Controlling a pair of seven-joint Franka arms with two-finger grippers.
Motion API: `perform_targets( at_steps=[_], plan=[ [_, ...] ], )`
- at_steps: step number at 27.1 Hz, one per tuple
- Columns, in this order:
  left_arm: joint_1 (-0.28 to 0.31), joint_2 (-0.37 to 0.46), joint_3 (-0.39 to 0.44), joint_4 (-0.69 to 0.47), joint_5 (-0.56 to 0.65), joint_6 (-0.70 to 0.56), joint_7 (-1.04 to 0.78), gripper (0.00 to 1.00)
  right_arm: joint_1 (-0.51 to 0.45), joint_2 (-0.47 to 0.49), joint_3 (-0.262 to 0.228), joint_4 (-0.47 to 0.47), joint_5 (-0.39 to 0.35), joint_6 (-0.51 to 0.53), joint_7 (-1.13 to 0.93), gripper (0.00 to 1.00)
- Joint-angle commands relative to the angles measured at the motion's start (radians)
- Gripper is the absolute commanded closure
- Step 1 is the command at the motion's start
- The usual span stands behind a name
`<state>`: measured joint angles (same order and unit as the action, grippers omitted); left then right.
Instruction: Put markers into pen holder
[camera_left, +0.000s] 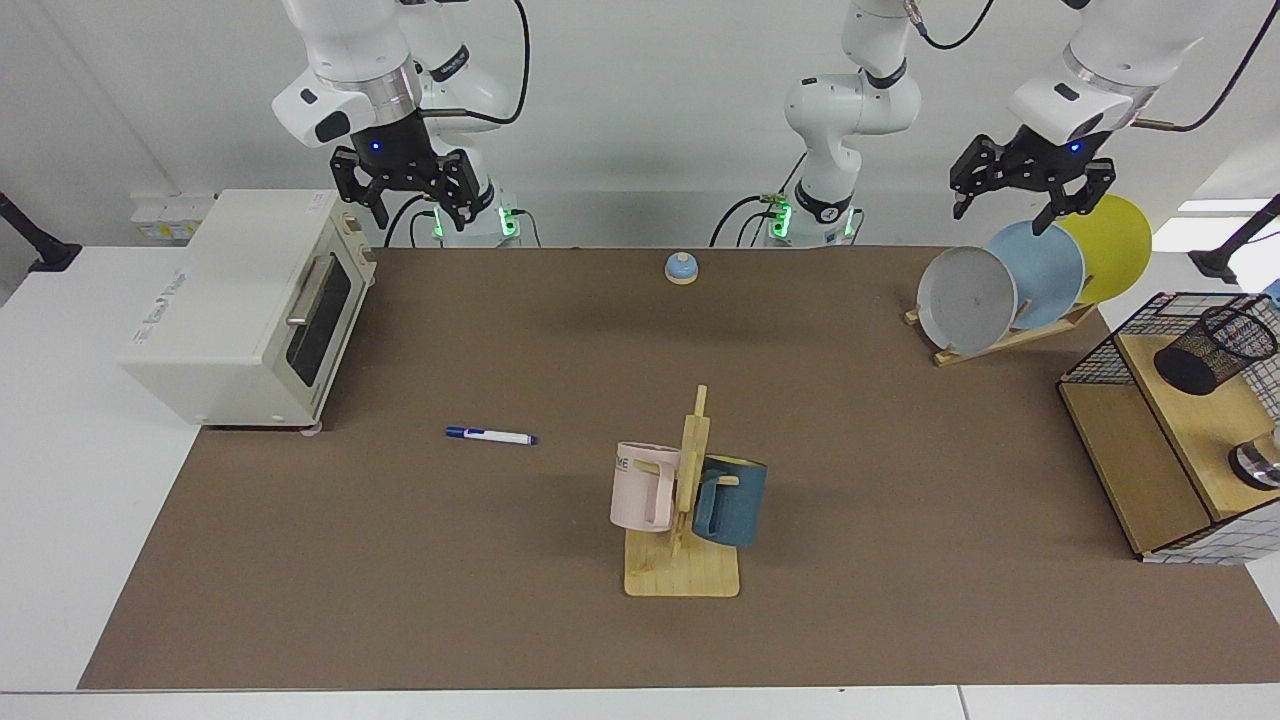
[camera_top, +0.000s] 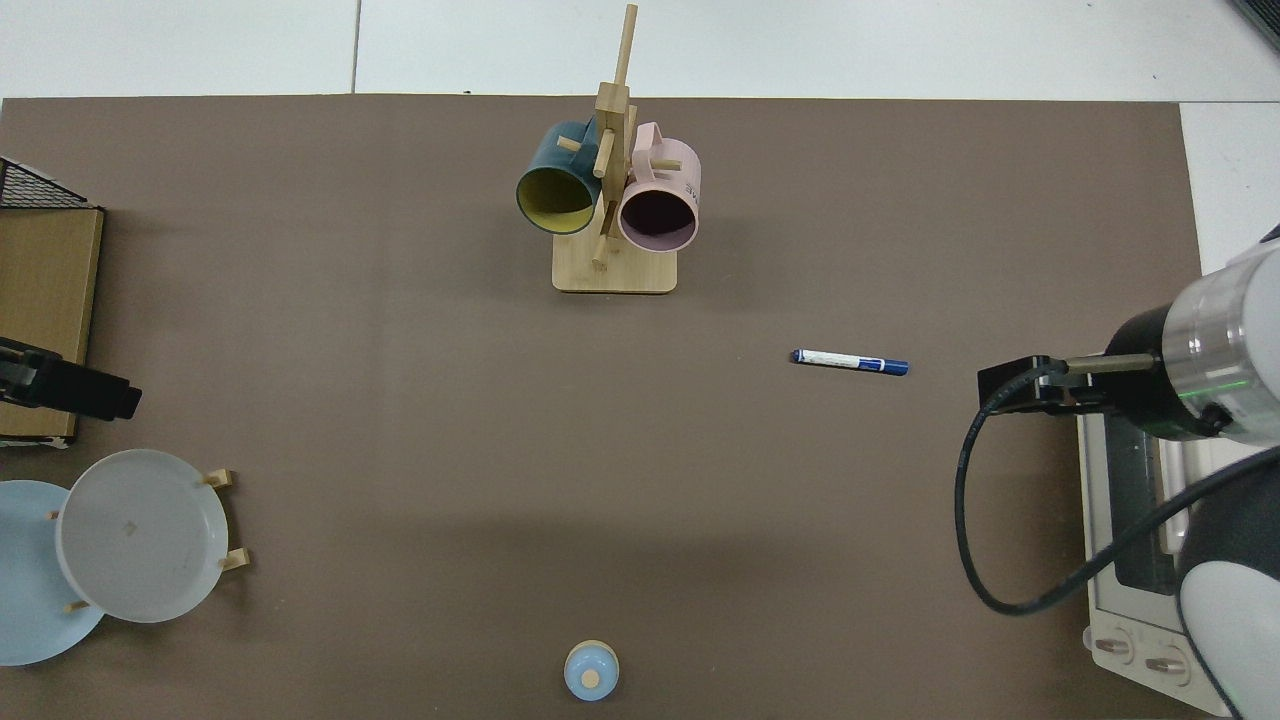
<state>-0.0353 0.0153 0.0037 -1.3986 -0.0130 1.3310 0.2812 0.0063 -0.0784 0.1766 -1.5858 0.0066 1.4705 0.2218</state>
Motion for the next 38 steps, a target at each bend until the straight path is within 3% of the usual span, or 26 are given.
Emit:
perform_targets(
  at_steps=[1,18,28,33,38],
  plan=[
    [-0.009,-0.023,0.007,-0.025,-0.01,-0.007,-0.011,0.0,-0.014,-0.003,0.006,0.01,-0.008,-0.024,-0.047,0.0],
    [-0.009,-0.023,0.007,-0.025,-0.013,-0.009,-0.013,0.0,-0.037,-0.007,0.007,0.007,0.013,-0.012,0.036,0.0],
    [0.001,-0.023,0.009,-0.025,-0.013,-0.019,-0.013,0.0,-0.048,-0.001,0.007,-0.013,0.105,0.077,0.581,0.0],
    [0.003,-0.025,0.009,-0.025,-0.013,-0.026,-0.013,0.0,-0.034,0.009,0.009,-0.031,0.11,0.168,0.907,0.0],
    [0.003,-0.025,0.009,-0.025,-0.013,-0.033,-0.013,0.0,-0.028,0.017,0.009,-0.046,0.11,0.185,1.122,0.0]
  ],
)
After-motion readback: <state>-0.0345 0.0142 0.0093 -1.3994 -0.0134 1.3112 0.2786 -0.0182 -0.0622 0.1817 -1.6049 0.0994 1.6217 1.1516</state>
